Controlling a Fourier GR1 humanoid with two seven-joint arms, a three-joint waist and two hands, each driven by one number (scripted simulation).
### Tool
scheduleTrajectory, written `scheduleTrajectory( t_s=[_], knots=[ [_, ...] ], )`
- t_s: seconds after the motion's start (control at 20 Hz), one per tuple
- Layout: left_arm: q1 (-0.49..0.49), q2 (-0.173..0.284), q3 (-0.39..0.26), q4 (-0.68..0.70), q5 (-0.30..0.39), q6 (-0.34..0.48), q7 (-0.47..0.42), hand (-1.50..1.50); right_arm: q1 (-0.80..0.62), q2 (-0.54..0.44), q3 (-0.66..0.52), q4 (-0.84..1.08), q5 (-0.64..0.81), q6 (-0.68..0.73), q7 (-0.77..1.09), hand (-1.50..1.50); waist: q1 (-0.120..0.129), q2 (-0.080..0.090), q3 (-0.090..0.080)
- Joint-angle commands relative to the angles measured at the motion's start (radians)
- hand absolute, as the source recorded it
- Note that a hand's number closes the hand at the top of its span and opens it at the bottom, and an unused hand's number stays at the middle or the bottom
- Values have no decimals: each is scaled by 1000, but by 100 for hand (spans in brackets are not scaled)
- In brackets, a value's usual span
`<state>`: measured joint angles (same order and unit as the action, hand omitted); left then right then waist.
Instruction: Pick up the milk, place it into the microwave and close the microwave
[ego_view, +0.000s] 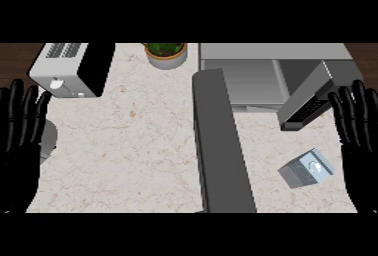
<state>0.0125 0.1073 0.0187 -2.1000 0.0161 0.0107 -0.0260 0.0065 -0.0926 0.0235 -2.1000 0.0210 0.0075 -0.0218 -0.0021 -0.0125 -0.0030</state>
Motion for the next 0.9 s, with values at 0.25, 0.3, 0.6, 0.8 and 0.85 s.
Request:
scheduleTrajectory(
  t_s=[0.25,0.3,0.6,0.8,0.85],
  knots=[
    [71,-19,-34,6,-37,-13,-14,-150,115,-215,-222,-114,-340,289,42,-150,-6,10,3],
    [77,-72,-25,20,131,-33,47,-150,111,-173,-109,-110,-371,310,57,-150,-7,8,2],
    [193,-14,59,-118,273,-125,80,-150,165,-232,-273,-149,-552,354,138,-150,3,11,3],
    [320,-49,35,-247,278,-132,106,-150,198,-239,-348,-88,-551,427,91,-150,4,11,3],
    [312,-8,127,-162,356,-191,54,-150,200,-217,-331,-14,-477,452,32,-150,6,11,3]
  ],
)
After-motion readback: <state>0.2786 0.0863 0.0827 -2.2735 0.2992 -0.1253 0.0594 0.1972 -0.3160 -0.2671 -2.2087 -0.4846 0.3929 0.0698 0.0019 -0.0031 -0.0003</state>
